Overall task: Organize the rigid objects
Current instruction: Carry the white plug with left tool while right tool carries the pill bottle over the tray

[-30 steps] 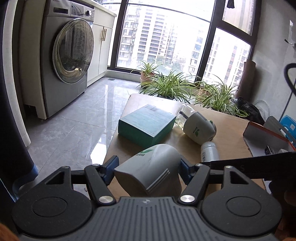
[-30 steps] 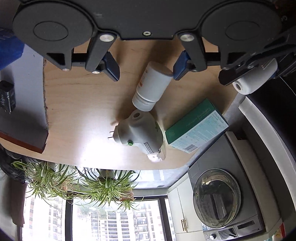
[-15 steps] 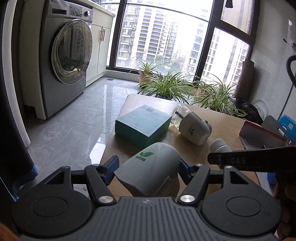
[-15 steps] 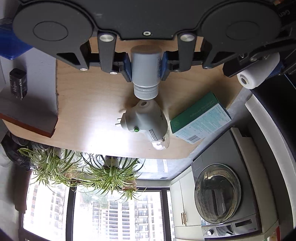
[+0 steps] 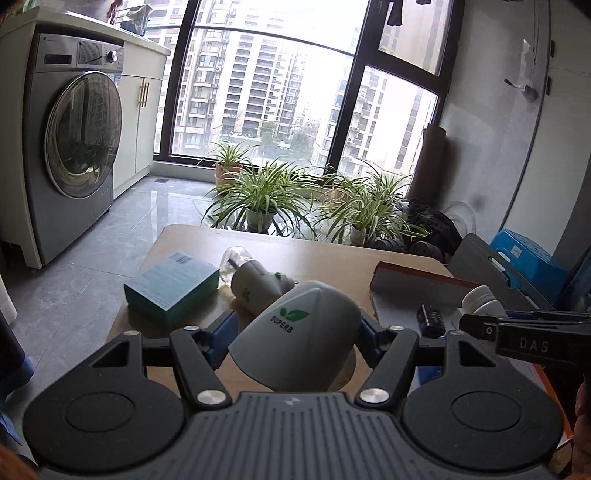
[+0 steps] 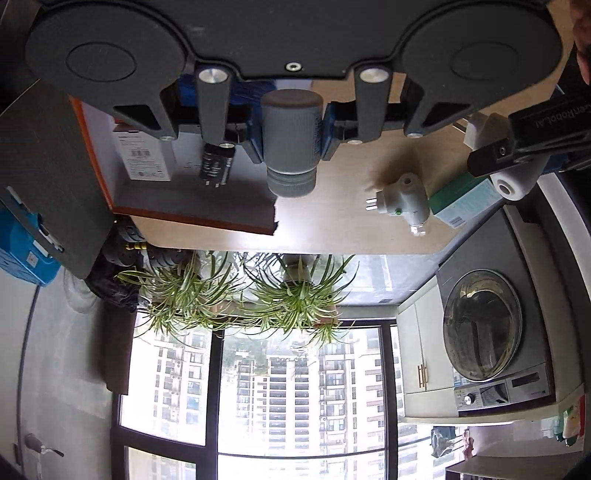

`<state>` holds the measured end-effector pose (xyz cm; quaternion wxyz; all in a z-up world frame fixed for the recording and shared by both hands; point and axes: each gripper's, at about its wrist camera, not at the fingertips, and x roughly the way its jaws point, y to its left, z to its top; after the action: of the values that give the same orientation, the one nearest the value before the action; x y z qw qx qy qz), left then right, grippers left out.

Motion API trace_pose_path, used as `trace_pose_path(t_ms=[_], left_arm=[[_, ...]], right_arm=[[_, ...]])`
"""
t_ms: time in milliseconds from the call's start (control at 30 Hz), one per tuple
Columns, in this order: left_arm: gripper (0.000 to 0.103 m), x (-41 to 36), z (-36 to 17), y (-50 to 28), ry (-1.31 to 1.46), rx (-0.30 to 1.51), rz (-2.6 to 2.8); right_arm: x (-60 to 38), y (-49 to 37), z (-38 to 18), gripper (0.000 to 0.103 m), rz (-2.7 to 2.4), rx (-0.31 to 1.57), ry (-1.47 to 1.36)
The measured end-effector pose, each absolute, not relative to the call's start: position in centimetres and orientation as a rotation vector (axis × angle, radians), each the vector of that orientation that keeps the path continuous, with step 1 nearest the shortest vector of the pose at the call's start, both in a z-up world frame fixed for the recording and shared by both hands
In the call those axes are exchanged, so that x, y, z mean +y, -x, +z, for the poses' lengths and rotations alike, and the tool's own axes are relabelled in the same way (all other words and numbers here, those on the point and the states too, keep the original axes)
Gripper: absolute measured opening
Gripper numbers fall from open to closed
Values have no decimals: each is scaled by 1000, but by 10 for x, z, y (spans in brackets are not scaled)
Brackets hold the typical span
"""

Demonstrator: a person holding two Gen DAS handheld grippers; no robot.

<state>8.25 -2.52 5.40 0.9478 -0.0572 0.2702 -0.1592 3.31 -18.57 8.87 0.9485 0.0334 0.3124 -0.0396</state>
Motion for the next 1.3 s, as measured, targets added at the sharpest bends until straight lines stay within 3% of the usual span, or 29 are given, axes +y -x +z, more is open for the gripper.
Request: trace_pose_path(t_ms=[533, 1300], left_arm=[[68, -144, 72, -101, 46, 570, -504], [68, -177, 62, -123, -2, 648, -490]], right_arm=[[-309, -5, 112, 40, -230, 549, -159], [-324, -53, 99, 40, -183, 588, -188]])
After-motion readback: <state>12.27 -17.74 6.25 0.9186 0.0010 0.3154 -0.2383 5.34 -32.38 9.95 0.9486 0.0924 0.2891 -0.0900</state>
